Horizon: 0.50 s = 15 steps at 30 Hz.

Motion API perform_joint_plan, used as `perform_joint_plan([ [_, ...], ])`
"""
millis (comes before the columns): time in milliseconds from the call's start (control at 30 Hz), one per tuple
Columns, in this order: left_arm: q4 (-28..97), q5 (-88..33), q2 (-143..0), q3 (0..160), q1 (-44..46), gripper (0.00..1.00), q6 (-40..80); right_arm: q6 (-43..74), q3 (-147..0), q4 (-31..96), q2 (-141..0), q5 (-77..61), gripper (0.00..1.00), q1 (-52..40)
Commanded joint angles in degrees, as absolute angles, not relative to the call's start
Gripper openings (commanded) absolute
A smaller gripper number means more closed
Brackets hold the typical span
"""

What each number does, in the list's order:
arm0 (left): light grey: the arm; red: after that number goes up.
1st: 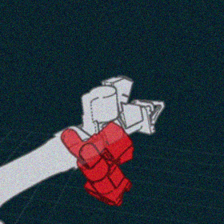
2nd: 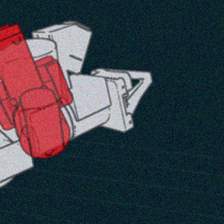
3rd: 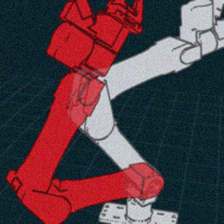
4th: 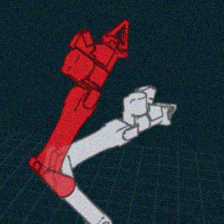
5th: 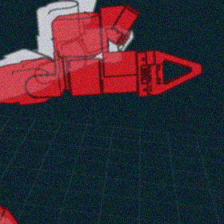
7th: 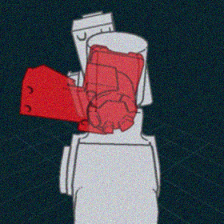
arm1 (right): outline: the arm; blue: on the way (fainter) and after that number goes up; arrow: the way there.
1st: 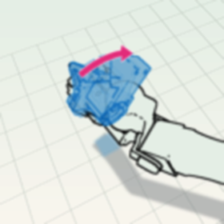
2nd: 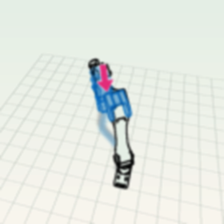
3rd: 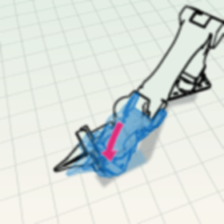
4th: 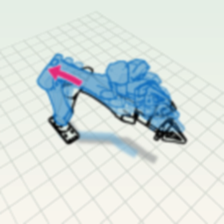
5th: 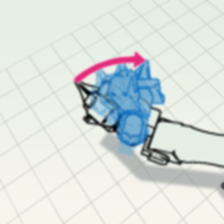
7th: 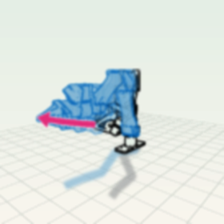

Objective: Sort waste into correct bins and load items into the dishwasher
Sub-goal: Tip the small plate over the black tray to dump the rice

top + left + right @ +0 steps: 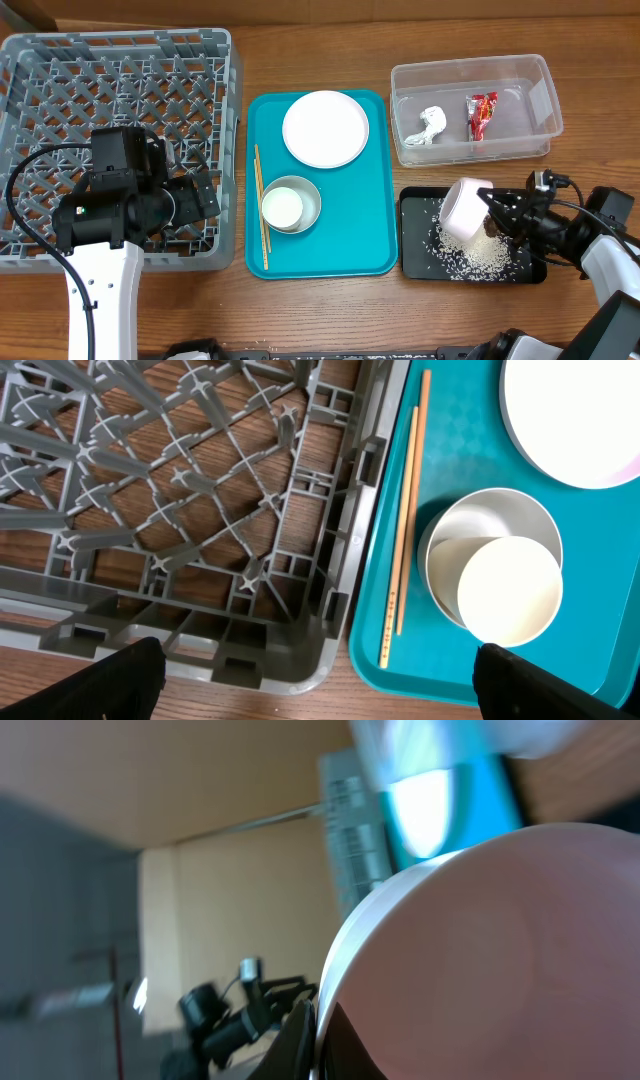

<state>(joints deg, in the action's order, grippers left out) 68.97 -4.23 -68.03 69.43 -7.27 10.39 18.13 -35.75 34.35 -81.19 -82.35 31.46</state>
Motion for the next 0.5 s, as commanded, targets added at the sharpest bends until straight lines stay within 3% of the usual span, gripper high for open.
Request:
perform_joint_plan([
  [0,68.8,-4.1,-68.1,70.5,-7.6,1.00,10.7,22.5,-35.3,33.0,-81.2,-75.9,0.04,31.6],
  [67,68.7,-4.1,-68.1,70.5,-7.6,1.00,10.7,12.9,-35.3,27.6,-81.2,-89.9,0.04,31.4],
  [300,68.7,-4.1,-68.1,70.5,-7.6,1.00,10.7,10.2,-35.7,26.1,-80.7,-89.6,0.04,30.1],
  [467,68.5,-4.1,-68.1,70.5,-7.6,1.00,10.7,10.2,-35.7,26.7,-80.7,-80.8,0.04,27.7],
])
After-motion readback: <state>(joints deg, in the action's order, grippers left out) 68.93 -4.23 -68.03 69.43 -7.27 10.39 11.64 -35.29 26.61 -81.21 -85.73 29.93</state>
